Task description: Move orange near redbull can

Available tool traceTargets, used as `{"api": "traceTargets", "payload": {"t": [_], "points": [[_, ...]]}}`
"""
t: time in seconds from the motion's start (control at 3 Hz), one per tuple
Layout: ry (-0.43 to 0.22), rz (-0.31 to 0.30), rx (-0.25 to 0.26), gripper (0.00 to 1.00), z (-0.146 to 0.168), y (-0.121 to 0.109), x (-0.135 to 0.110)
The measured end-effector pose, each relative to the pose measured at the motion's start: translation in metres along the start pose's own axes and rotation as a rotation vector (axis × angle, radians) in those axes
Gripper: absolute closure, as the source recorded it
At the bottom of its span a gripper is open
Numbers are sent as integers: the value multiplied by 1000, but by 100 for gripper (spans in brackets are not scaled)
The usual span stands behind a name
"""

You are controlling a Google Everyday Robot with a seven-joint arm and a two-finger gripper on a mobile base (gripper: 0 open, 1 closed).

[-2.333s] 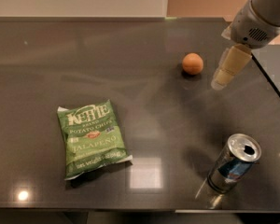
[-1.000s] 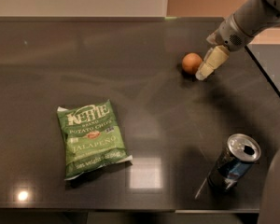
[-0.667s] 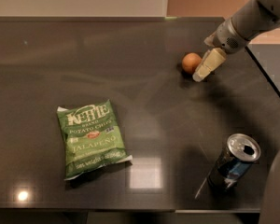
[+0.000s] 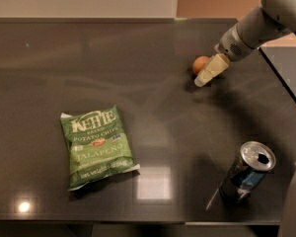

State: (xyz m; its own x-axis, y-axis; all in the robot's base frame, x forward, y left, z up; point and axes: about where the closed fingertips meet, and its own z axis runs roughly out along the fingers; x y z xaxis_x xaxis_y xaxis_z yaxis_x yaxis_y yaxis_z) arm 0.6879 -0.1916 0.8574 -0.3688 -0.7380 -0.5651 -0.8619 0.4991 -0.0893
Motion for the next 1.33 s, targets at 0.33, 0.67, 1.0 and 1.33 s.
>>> {"api": "traceTargets", "payload": {"t": [0.33,0.67,1.0,1.33], "points": [[-1,36,4,0,11,0,-4],[-3,55,1,18,16,1,-7],[-11,58,2,42,13,4,-7],[-31,48,-1,65,2,10,-8]]}}
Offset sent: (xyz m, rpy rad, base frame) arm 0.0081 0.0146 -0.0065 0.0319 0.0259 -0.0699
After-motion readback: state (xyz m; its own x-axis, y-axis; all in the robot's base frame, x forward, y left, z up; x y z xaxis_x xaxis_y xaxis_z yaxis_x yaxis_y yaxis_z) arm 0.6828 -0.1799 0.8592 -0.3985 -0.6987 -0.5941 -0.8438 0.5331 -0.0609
